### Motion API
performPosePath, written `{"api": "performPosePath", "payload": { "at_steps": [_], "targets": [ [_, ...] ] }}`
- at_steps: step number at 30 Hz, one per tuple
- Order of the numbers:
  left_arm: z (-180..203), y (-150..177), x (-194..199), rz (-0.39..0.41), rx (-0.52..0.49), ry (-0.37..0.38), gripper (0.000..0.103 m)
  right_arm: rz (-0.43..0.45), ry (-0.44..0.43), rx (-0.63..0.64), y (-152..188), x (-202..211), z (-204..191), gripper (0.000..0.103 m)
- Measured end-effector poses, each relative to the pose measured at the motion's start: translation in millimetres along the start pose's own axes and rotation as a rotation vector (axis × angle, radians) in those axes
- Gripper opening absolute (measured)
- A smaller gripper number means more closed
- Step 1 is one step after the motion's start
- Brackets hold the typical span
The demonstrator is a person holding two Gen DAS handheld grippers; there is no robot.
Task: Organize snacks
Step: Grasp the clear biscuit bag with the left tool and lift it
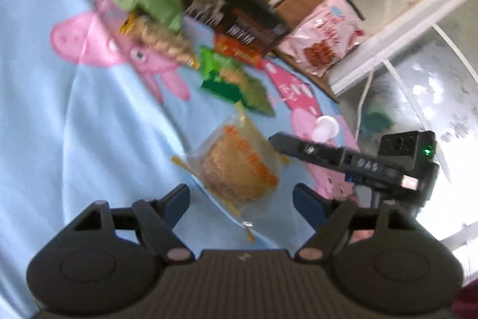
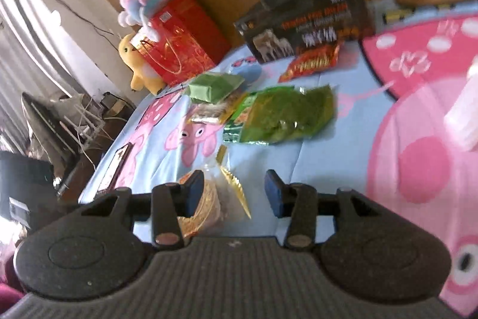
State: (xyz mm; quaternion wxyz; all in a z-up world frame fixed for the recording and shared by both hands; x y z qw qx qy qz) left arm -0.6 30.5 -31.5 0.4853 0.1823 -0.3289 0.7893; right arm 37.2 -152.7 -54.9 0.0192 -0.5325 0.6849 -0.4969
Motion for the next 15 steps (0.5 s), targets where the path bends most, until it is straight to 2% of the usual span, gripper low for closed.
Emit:
{"api": "performPosePath", "payload": {
  "at_steps": [1, 3, 8, 9, 10, 12, 15],
  "targets": [
    [-1, -2, -2, 0.013, 0.003, 0.006, 0.064, -0.03, -0.017, -0.012, 5, -3, -1, 0.021],
    [-2, -9, -4, 0.017, 0.012, -0.01, 0.059, -0.041, -0.061, -0.022, 14, 4, -11, 0.019],
    [1, -16, -12, 0.001, -0.002, -0.014, 0.062, -0.064, -0.089, 0.119, 41, 32, -42, 0.026],
    [4, -16, -14, -0.004, -0.01, -0.015, 0.069, -0.059, -0.067, 0.147, 42, 34, -44, 0.032],
    [7, -17, -15, -0.009, -0.02, -0.015, 0.075, -0.053, -0.042, 0.179, 42, 37, -44, 0.044],
    [11, -16, -18, -0.018, -0.044, -0.02, 0.08, -0.046, -0.02, 0.224, 41, 40, -46, 0.058],
    [13, -12, -20, -0.035, -0.067, -0.026, 0.084, -0.062, -0.039, 0.271, 43, 39, -48, 0.064]
  ]
}}
Point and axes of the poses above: each gripper's, at about its wrist camera, not at the fingertips, and x roughly against the way its jaws point, z to its right, y to its underside, the point moved 9 cm from there along -x, roughly the way its jaws point, and after that the axes turned 9 degrees about x, right-handed, at the moved point
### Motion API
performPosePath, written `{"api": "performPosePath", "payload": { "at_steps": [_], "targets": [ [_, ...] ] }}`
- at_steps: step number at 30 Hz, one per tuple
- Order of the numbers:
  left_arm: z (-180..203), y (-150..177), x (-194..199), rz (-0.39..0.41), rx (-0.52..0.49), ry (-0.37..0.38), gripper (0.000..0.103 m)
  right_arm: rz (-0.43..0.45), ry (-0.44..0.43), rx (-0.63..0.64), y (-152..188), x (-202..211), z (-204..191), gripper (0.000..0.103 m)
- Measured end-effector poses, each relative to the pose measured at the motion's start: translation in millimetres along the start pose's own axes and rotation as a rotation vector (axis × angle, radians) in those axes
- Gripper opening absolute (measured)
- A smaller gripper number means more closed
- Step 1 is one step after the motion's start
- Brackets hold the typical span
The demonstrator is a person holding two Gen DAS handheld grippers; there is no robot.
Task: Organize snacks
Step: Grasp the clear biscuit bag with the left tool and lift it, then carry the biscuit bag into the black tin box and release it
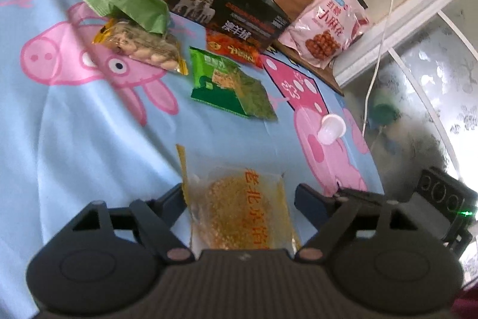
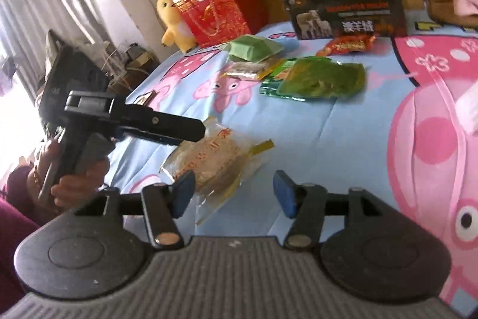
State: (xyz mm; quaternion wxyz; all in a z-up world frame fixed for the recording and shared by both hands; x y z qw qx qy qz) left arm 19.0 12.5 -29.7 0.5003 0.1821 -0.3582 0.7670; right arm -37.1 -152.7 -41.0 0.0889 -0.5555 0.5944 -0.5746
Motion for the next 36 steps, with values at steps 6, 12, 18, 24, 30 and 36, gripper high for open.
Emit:
{"api": "performPosePath", "payload": {
  "at_steps": [6, 12, 18, 24, 30, 36],
  "targets": [
    [8, 8, -3, -0.037, -0.004, 0.004, 0.088, -0.066, 0.003, 0.195, 10, -22, -18, 0.069],
    [26, 0, -14, -0.023, -0.041, -0.048, 0.067, -0.051, 0.043, 0.311, 1, -27, -13, 0.054],
    [68, -58, -27, 0.033, -0.031, 0.025, 0.067, 0.073, 0.084, 0.242, -46, 2, 28, 0.054],
    [127, -176, -47, 0.161, -0.131, 0.056, 0.068, 0.176, 0.211, 0.207, -150, 11, 91, 0.054],
    [102, -271, -90, 0.168, -0.031, 0.044, 0.071, 0.144, 0.279, 0.04, -232, -39, 170, 0.051],
    [62, -275, -152, 0.043, 0.014, -0.039, 0.072, 0.017, 0.454, -0.03, -220, -94, 217, 0.052]
  ]
}}
Point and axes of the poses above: each gripper's, at about its wrist camera, not at the fingertips, and x roughly against the way its jaws point, z to its right, y to its underside, the point moved 9 cm from there along -x, roughly the way its jaws point, and after that the axes turned 9 degrees about x, right-handed, at the moved point
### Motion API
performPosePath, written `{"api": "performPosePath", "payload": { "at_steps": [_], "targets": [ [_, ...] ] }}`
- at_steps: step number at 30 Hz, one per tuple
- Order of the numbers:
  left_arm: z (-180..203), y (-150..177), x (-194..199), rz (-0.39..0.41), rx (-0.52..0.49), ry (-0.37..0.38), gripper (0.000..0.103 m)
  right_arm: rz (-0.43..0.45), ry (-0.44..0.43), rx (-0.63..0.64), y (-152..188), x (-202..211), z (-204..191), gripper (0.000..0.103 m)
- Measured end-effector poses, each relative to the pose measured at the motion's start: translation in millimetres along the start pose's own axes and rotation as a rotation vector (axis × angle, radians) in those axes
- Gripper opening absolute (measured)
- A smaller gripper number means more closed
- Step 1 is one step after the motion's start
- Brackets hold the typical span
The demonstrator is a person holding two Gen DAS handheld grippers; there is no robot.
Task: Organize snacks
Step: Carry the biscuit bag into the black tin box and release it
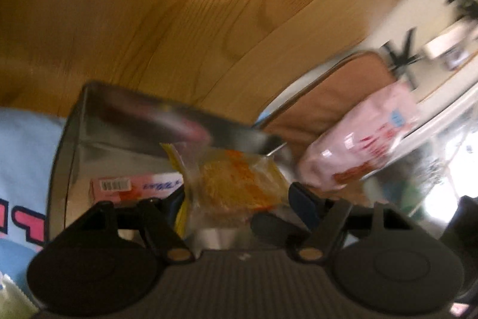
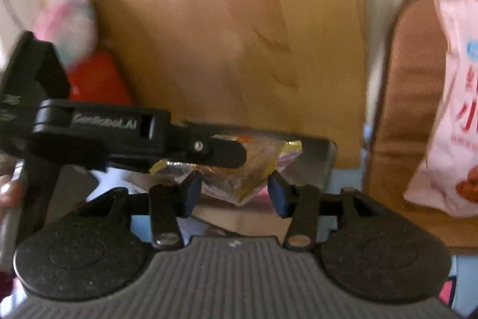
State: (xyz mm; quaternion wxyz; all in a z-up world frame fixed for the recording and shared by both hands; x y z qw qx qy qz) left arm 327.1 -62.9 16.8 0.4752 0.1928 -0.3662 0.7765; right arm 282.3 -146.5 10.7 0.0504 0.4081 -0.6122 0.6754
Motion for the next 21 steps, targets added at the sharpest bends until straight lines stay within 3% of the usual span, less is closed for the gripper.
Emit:
{"api": "performPosePath", "payload": {
  "at_steps": [4, 7, 9, 11, 13, 16, 19, 21],
  "targets": [
    [3, -2, 20, -0.009, -0.004, 0.074, 0.076, 0.022, 0.13, 0.039, 9, 8, 6, 0.06],
    [-1, -4, 84, 0.078, -0.007, 0.188, 0.08, 0.088, 0.172, 0.057, 12, 38, -2, 0.062],
    [-20, -2, 135, 0.181, -0.002, 0.228, 0.089, 0.155, 0.085, 0.013, 19, 63, -15, 0.062],
    [-53, 4, 174, 0.29, 0.005, 0.164, 0.092, 0.172, -0.065, -0.039, 36, 78, -39, 0.062],
    [-88, 11, 193, 0.361, 0.041, 0.077, 0.094, 0.158, -0.128, -0.057, 55, 76, -54, 0.061],
    [-140, 25, 186, 0.331, 0.176, -0.011, 0.092, 0.108, -0.078, -0.116, 77, 52, -49, 0.059],
    [-161, 36, 158, 0.286, 0.2, -0.093, 0.09, 0.016, -0.018, -0.253, 92, 18, -32, 0.047],
    [-172, 40, 147, 0.27, 0.205, -0.125, 0.087, -0.005, 0.053, -0.303, 99, 2, -21, 0.047]
  ]
}}
Point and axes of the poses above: each gripper's, at about its wrist camera, not at the fingertips, and x roughly against the way its jaws point, z to its right, y to its underside, the point moved 9 cm from there along -x, roughly the way its jaws point, and after that the axes turned 9 degrees about x, right-handed, at the moved point
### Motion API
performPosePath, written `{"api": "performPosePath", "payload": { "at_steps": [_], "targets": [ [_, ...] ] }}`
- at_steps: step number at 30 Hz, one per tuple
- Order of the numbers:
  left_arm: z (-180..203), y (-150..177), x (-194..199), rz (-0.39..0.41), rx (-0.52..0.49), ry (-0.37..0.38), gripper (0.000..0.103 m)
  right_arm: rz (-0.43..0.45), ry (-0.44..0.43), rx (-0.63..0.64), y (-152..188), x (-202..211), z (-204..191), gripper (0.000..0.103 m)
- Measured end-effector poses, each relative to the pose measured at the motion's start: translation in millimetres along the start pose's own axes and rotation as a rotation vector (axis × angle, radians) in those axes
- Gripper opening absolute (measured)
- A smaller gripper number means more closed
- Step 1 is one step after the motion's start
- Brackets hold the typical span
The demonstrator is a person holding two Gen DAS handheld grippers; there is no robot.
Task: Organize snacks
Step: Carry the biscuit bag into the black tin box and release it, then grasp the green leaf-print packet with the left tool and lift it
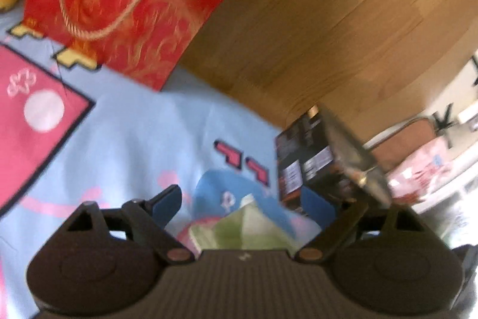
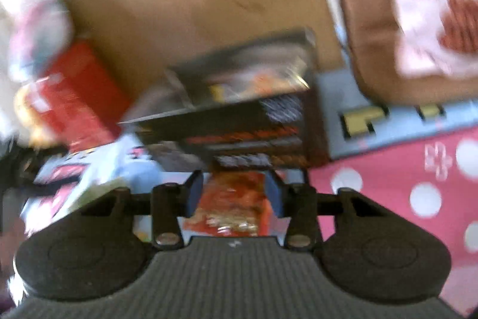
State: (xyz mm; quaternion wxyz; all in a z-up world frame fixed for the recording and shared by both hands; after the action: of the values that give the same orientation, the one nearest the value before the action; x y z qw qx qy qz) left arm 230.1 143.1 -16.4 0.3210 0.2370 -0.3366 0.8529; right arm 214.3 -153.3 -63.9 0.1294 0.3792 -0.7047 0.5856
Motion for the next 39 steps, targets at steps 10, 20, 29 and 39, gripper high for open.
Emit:
{"api": "performPosePath", "payload": {
  "at_steps": [10, 20, 29, 39],
  "targets": [
    [36, 76, -10, -0.08, -0.143, 0.02, 0.082, -0.05, -0.097, 0.111, 32, 11, -44, 0.038],
    [20, 108, 66, -0.061, -0.072, 0.161, 0.089, 0.153, -0.052, 0.217, 41, 83, -53, 0.046],
    [-14, 64, 109, 0.085, 0.092, 0.161, 0.089, 0.081, -0.134, 0.497, 30, 18, -164, 0.091],
    [-19, 70, 117, 0.07, 0.081, 0.169, 0.091, 0.025, -0.099, 0.281, 9, 7, -117, 0.034]
  ]
}}
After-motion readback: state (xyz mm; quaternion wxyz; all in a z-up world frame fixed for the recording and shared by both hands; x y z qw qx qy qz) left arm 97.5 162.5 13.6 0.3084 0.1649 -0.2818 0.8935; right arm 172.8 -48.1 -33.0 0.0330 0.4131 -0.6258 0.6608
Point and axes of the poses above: each gripper's, at about its wrist camera, not at the fingertips, and x roughly against the way its jaws point, z to its right, y to its underside, the point moved 9 cm from there along -x, roughly the way its jaws point, and after that the axes turned 9 degrees about x, right-handed, at the moved point
